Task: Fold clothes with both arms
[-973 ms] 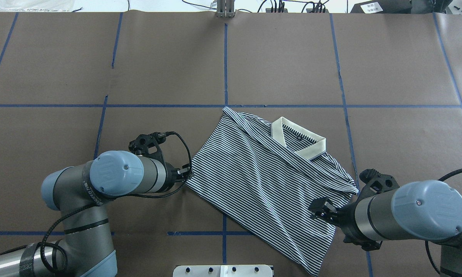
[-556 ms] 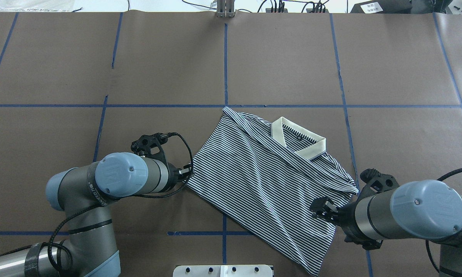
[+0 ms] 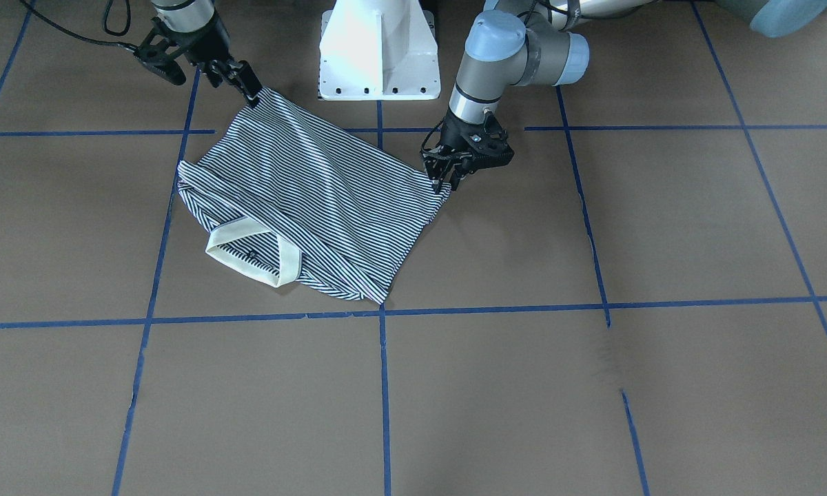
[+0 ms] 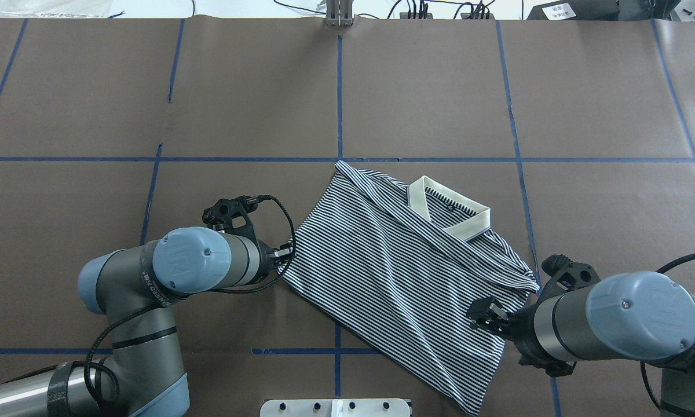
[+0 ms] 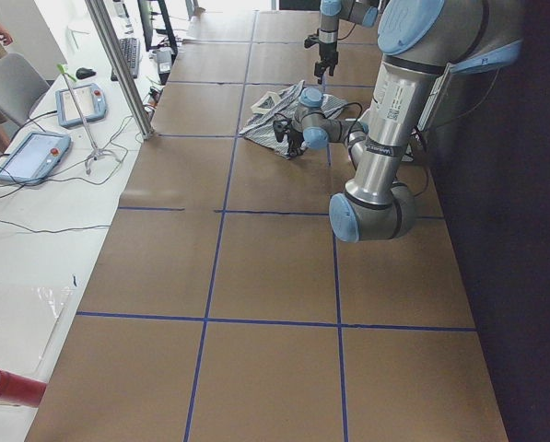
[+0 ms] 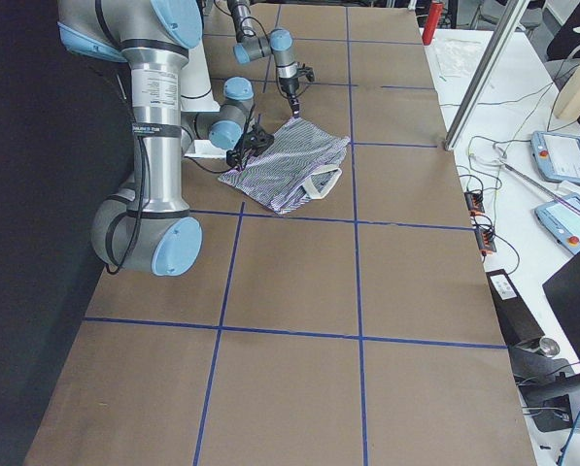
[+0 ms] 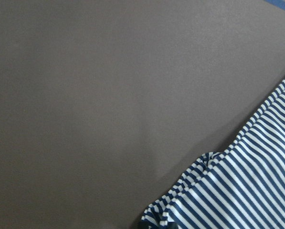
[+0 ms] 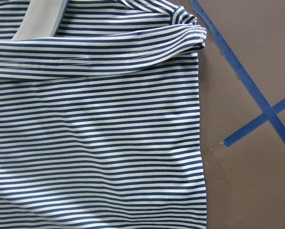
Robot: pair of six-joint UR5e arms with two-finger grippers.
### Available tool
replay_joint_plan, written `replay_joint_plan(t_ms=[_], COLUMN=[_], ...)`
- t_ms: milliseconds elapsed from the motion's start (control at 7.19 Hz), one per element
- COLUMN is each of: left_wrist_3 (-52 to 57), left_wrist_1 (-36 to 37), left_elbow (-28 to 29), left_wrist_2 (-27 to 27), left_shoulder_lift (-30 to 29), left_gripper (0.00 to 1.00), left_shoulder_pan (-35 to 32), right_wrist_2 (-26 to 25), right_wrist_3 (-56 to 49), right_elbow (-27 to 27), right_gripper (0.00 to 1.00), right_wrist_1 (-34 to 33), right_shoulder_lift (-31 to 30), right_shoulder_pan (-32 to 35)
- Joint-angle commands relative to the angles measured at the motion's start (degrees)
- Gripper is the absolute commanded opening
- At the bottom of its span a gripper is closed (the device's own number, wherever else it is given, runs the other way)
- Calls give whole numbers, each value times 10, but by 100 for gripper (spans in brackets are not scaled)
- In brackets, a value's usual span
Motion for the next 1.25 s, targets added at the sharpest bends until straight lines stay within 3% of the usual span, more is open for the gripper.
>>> replay_joint_plan(t_ms=[0,278,417,695,973,1112], left_wrist_3=[53,159,165,187,198,197], left_wrist_1=[19,5,-49,-145,-219,-232], left_elbow=[-2,47,90,297,399,400], left_wrist_2=[1,-1,-2,-2,-2,-6], left_shoulder_lift=[4,-2,-19,-143,-187,-189], left_gripper=[0,0,0,0,0,36], left_shoulder_pan=[-35,-108,-158,-215,-228,-228], right_wrist_2=[0,1,2,3,2,0], right_wrist_3=[0,0,0,-1,-1,-4], right_elbow=[0,3,5,4,-3,-11], right_gripper=[100,100,100,100,100,100], right_wrist_1=[0,0,0,0,0,0], right_shoulder_lift=[1,6,8,17,46,67], right_shoulder_pan=[0,5,10,30,50,58])
